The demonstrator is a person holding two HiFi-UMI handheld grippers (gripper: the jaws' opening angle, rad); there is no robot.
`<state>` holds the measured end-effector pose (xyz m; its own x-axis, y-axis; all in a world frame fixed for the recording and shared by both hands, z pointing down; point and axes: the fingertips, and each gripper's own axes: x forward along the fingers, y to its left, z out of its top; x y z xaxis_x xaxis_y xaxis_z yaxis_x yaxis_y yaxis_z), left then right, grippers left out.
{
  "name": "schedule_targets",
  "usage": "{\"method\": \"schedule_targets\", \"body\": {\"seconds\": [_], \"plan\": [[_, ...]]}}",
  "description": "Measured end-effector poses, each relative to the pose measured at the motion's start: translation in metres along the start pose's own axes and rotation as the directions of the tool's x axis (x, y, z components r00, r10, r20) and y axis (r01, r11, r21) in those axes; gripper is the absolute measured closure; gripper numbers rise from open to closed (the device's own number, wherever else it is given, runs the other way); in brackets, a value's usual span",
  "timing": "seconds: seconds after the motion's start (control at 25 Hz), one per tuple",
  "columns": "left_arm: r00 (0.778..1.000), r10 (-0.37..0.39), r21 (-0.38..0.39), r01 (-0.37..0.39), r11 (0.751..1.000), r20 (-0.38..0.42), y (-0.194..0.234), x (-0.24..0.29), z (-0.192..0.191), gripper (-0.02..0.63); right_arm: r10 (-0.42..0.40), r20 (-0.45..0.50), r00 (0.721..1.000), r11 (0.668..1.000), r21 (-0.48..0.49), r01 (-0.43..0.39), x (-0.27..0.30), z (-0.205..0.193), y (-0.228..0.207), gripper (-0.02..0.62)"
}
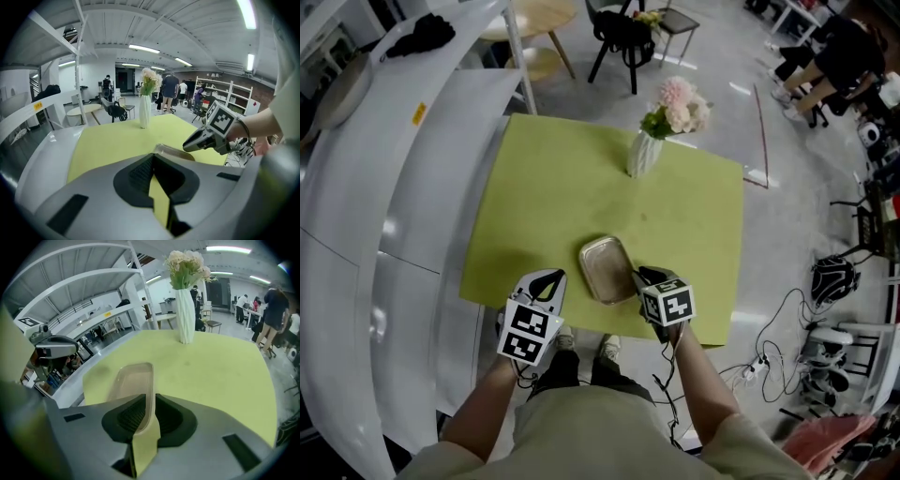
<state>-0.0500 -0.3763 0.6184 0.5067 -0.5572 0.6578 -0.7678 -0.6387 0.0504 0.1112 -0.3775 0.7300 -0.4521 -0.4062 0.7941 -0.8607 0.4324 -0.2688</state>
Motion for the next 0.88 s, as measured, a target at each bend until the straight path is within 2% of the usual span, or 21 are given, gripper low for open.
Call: {"method": "schedule_targets", "body": {"seconds": [0.24, 0.32, 0.48, 0.68, 0.88], "plan": [[1.0, -0.011, -0.026, 0.01, 1.0, -0.027, -0.006, -0.003, -0.017, 0.6, -0.001, -0.022, 1.0, 0.999, 0.038, 0.002, 0.01, -0.012, -0.006, 0.543], [1.0, -0.007, -0.025, 0.006, 1.0, -0.024, -0.005, -0.006, -0.016, 0.6, -0.003, -0.012, 1.0, 0.999, 0.044, 0.003, 0.008, -0.009, -0.005, 0.566], [1.0, 0.007, -0.013, -0.007, 1.0, 0.002, -0.002, -0.013, -0.007, 0.6, -0.015, 0.043, 0.999, 0.998, 0.056, 0.012, -0.008, 0.006, -0.003, 0.571], [0.996, 0.036, 0.017, -0.038, 0.999, 0.075, 0.004, -0.035, 0.025, 0.6, -0.026, 0.191, 0.981, 0.997, 0.08, 0.011, -0.052, 0.046, 0.003, 0.571], [0.98, 0.074, 0.054, -0.086, 0.995, 0.186, 0.009, -0.074, 0.07, 0.6, -0.038, 0.369, 0.929, 0.998, 0.061, 0.017, -0.126, 0.097, 0.018, 0.571]]}}
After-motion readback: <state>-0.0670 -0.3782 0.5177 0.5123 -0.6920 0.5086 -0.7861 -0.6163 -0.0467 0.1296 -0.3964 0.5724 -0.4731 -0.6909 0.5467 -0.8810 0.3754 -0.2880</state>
